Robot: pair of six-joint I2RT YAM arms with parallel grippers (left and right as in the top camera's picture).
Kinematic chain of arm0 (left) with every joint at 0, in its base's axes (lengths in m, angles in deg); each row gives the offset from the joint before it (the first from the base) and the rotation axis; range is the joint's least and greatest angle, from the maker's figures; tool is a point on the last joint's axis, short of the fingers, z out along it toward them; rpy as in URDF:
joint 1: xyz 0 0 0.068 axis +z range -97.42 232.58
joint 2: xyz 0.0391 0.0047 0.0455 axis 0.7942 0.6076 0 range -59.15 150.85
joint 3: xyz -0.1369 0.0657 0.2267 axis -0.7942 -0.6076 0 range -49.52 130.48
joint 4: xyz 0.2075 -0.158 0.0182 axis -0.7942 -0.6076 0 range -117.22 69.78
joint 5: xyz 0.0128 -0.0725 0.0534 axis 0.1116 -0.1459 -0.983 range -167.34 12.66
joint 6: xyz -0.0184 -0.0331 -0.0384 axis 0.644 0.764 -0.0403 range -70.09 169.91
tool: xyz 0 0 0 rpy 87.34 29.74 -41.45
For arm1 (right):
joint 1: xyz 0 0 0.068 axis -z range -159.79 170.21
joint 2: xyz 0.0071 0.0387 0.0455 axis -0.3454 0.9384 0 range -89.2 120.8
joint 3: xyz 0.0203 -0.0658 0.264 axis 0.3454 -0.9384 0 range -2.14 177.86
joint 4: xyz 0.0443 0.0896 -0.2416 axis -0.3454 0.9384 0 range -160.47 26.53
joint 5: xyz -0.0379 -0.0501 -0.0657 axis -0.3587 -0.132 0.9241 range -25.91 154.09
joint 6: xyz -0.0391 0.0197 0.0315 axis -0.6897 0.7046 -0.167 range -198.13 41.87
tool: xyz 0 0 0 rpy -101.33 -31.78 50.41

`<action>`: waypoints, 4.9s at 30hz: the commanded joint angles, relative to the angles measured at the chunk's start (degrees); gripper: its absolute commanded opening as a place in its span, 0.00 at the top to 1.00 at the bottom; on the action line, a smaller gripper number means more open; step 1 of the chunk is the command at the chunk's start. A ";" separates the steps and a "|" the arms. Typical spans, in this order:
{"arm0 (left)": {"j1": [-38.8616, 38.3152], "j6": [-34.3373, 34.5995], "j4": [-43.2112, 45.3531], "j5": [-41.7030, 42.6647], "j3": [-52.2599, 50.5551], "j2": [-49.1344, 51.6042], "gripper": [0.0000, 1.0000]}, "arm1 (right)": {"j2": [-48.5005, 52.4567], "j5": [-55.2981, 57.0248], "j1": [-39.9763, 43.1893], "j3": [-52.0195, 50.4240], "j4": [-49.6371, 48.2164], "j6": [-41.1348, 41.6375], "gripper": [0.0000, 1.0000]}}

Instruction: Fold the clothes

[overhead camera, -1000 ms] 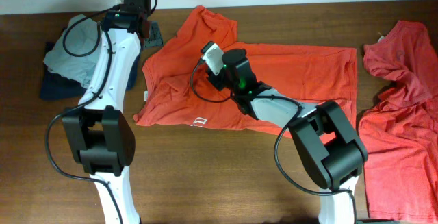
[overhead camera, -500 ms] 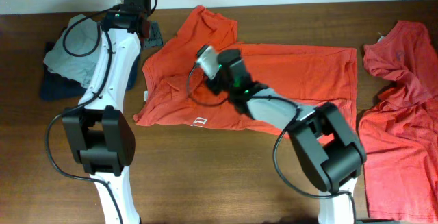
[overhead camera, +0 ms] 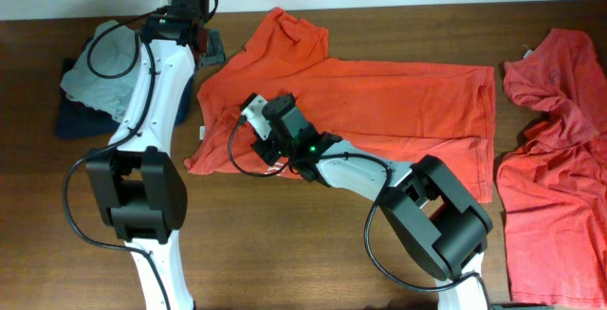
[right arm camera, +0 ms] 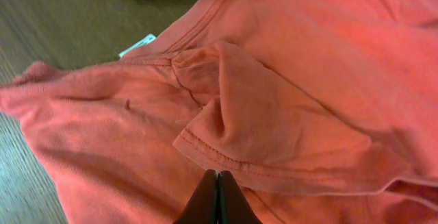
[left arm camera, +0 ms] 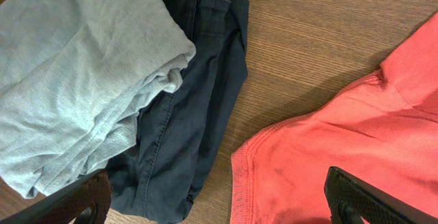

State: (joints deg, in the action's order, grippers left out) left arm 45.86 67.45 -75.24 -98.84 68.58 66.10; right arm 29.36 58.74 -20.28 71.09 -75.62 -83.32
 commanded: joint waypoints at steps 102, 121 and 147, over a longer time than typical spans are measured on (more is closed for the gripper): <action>-8.79 -0.87 -3.06 20.63 -17.99 0.85 0.75 | -34.56 4.94 52.57 0.94 46.58 20.09 0.01; -8.79 -0.87 -3.02 20.00 -18.23 1.49 0.63 | -34.56 4.94 52.57 0.94 46.58 20.09 0.01; -8.50 -0.87 4.07 13.55 -12.17 1.38 0.99 | -34.56 4.94 52.57 0.94 46.58 20.09 0.01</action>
State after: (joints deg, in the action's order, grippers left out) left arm 37.07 66.64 -72.66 -82.42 55.31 66.97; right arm -5.50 63.62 32.02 71.90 -28.87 -63.34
